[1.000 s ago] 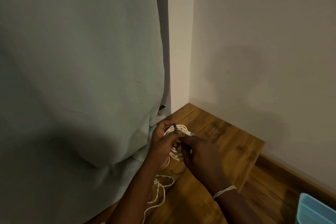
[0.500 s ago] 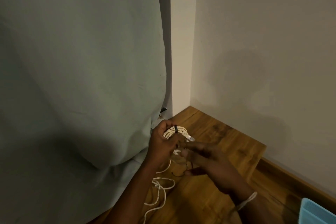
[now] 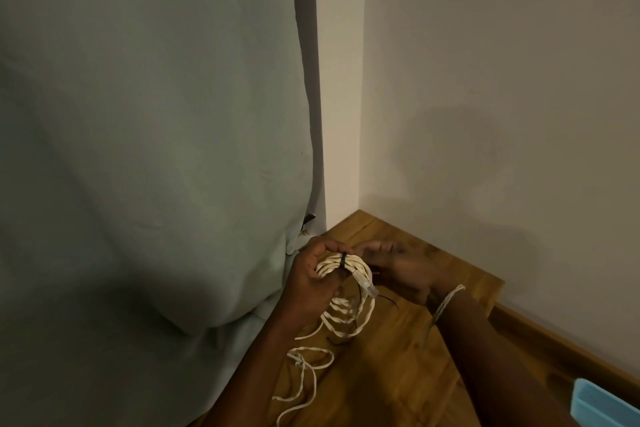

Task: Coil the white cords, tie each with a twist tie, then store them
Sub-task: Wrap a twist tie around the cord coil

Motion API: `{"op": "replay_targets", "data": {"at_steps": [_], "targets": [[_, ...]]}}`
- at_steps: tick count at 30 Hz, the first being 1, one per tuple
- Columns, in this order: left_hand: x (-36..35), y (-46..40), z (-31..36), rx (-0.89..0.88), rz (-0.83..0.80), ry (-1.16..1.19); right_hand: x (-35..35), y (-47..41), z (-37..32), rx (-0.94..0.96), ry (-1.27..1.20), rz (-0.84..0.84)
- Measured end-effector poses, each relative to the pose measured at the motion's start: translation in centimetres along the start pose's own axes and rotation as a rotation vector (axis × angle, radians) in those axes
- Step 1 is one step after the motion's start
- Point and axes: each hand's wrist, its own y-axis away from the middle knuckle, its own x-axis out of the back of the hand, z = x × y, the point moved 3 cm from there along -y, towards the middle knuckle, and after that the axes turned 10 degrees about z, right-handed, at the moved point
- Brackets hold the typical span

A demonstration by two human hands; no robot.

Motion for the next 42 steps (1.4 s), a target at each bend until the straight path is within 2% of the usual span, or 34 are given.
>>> {"op": "replay_targets", "data": {"at_steps": [4,6,8,12,15,18,20,22,25,29,33,36,42], "targets": [[0.2,0.3,0.0,0.032,-0.061,0.027,0.3,-0.5,1.2,-0.07,-0.172,-0.249],[-0.1,0.6,0.0,0.072,-0.107,0.053,0.4,-0.8,1.4,-0.054,-0.178,-0.281],[-0.1,0.8,-0.2,0.086,-0.132,0.05,0.6,-1.0,1.1,0.036,-0.046,-0.211],[0.1,0.9,-0.4,0.087,-0.194,0.096,2.3,-1.0,-0.8,0.294,0.44,0.045],[0.0,1.2,-0.7,0.199,-0.17,0.146,3.3,-0.4,-2.5,0.361,0.584,0.031],[-0.2,1.2,-1.5,0.156,-0.181,-0.022,5.0,0.8,-4.2,0.361,0.75,0.017],[-0.3,1.2,-2.1,0.116,-0.213,-0.121,6.1,1.6,-5.5,0.374,0.777,0.013],[-0.4,1.1,-2.5,0.126,-0.209,-0.157,6.4,2.4,-6.4,0.42,0.644,0.021],[-0.8,0.8,-2.3,0.136,-0.181,-0.164,5.2,2.7,-5.6,0.491,0.318,0.018],[-1.2,0.3,-1.6,0.086,-0.151,-0.184,3.3,2.3,-3.1,0.438,-0.075,-0.037],[-0.9,-0.4,-1.5,0.084,-0.091,-0.169,2.9,2.6,-2.8,0.43,-0.142,0.152],[-0.7,-0.7,-1.6,0.1,-0.079,-0.126,3.0,2.7,-3.1,0.486,0.011,0.177],[-0.1,-0.6,-1.3,0.195,-0.059,0.034,2.7,3.0,-4.5,0.635,0.729,0.118]]}}
